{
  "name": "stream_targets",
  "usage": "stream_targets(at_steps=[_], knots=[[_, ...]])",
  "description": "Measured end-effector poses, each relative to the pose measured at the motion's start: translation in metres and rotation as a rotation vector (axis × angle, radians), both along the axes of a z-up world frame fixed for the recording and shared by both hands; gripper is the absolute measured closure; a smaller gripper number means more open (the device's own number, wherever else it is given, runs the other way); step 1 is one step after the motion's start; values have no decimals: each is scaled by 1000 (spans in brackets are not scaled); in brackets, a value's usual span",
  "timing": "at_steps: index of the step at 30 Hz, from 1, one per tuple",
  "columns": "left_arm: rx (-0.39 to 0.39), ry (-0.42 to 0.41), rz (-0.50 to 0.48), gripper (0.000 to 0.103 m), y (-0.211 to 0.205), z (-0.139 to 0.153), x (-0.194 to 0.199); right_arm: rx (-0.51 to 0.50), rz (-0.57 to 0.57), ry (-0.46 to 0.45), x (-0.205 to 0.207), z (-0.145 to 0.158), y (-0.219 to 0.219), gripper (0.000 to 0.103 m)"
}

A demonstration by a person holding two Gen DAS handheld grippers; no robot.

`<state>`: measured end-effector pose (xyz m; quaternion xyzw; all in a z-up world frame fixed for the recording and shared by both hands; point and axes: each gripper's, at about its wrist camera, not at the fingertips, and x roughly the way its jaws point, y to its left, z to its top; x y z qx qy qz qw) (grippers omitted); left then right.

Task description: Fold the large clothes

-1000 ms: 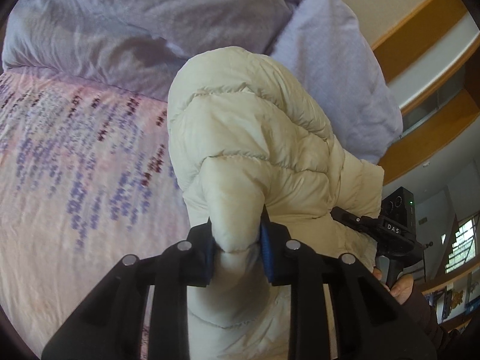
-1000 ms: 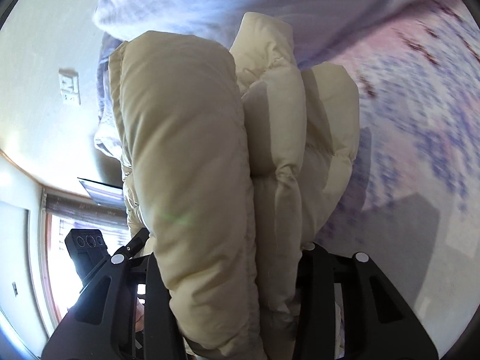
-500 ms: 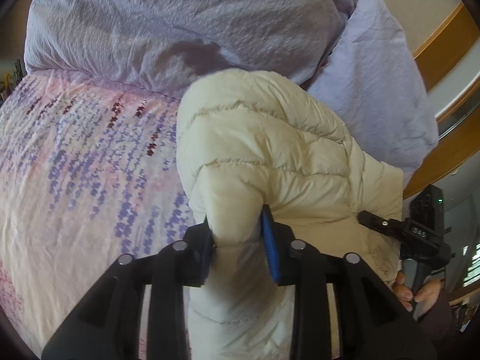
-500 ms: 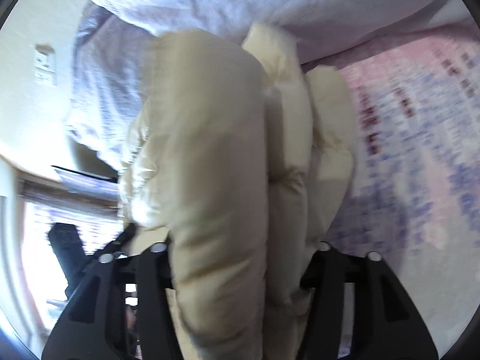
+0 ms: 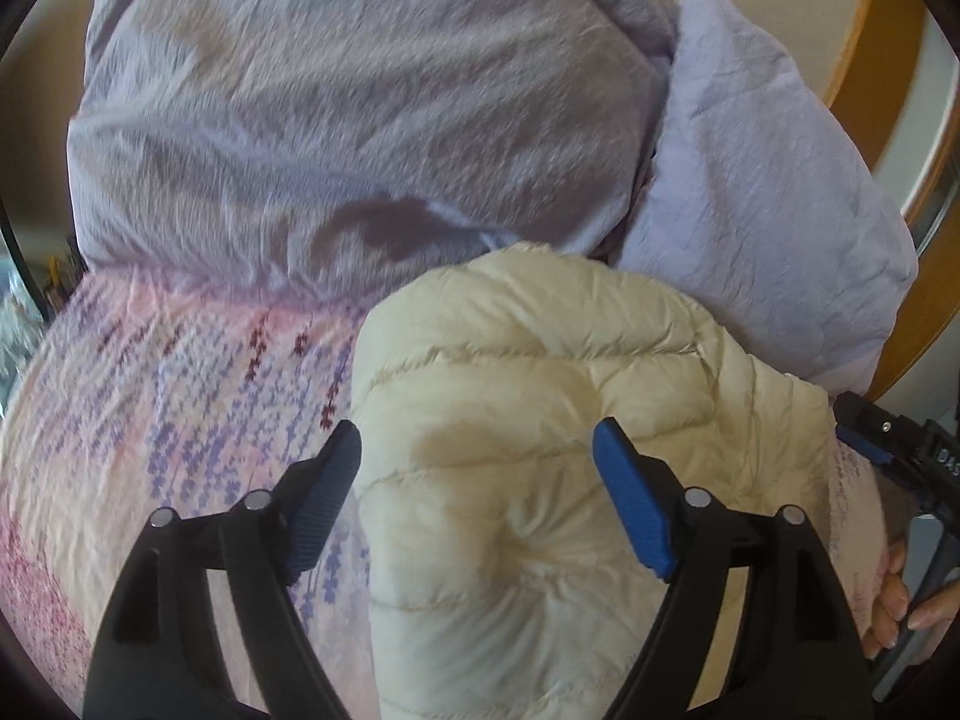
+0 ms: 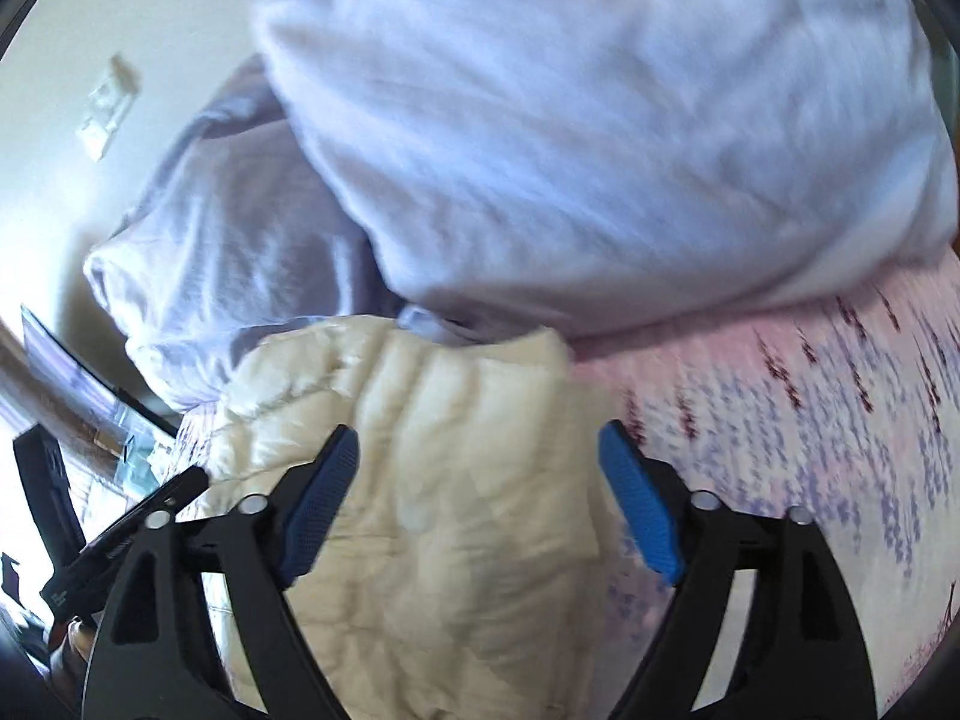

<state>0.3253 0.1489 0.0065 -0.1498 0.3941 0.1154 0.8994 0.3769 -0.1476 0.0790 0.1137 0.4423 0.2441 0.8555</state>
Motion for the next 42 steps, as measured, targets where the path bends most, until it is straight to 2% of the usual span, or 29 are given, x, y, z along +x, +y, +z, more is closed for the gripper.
stream_targets(at_steps=[3, 4, 10, 15, 19, 26, 34, 42], knots=[[66, -5, -26, 18, -16, -1, 7, -30, 36, -49, -9, -5, 13, 11], [68, -2, -35, 18, -18, -3, 9, -41, 40, -62, -12, -14, 30, 11], [48, 32, -32, 18, -19, -21, 18, -121, 43, -125, -16, -41, 46, 11], [82, 50, -40, 10, -21, -35, 21, -173, 25, -141, -13, -68, 53, 11], [92, 62, -50, 7, -21, -45, 25, -180, 6, -186, -19, -78, 51, 10], [67, 72, -47, 2, -18, -61, 30, -181, -23, -209, -21, -89, 46, 6], [44, 68, -46, 2, -14, -74, 33, -189, -37, -222, -19, -98, 56, 1], [32, 63, -38, 2, -12, -87, 34, -174, -39, -222, -15, -103, 56, 1]])
